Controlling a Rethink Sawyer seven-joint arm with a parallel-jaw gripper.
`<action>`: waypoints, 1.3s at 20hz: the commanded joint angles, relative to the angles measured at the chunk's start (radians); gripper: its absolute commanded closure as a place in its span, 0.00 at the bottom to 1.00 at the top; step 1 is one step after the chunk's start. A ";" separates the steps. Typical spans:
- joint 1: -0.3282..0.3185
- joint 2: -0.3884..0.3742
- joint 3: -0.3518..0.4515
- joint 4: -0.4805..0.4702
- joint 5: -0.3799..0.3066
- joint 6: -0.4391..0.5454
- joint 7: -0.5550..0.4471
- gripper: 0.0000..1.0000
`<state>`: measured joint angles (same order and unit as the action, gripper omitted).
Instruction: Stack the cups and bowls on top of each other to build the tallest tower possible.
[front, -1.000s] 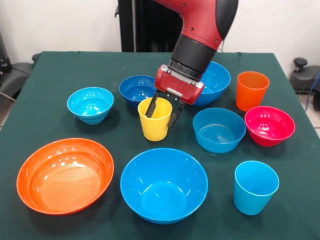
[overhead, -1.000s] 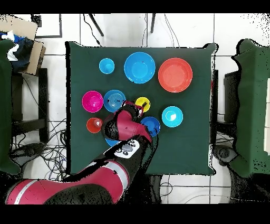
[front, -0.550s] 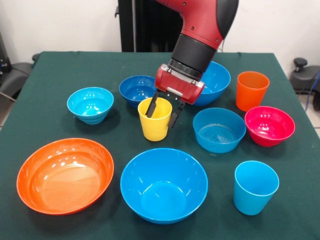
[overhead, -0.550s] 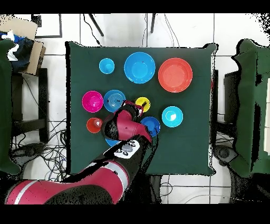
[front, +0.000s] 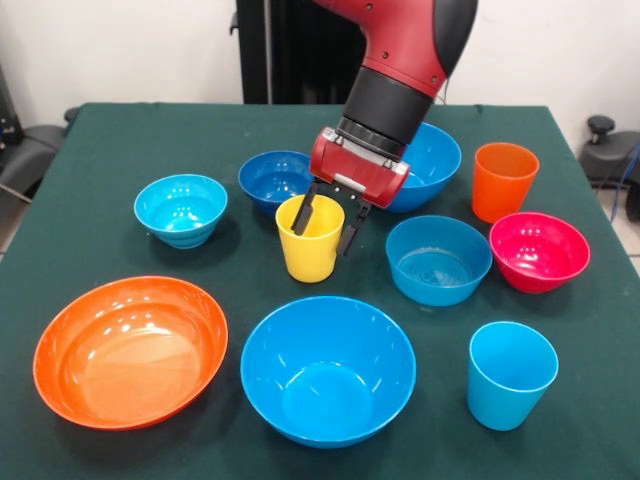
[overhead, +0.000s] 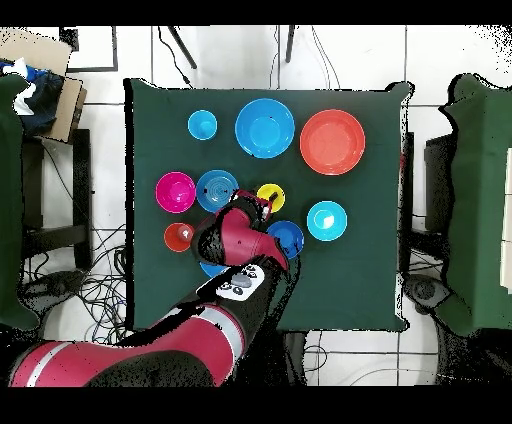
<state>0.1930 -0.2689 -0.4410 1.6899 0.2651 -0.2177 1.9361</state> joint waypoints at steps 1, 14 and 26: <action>-0.004 -0.001 0.118 -0.038 -0.001 0.063 0.136 0.00; -0.003 -0.002 0.123 -0.031 0.004 0.064 0.144 0.00; -0.010 -0.012 0.123 -0.034 -0.004 0.077 0.135 0.00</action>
<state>0.1930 -0.2710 -0.4410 1.6899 0.2649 -0.2175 1.9361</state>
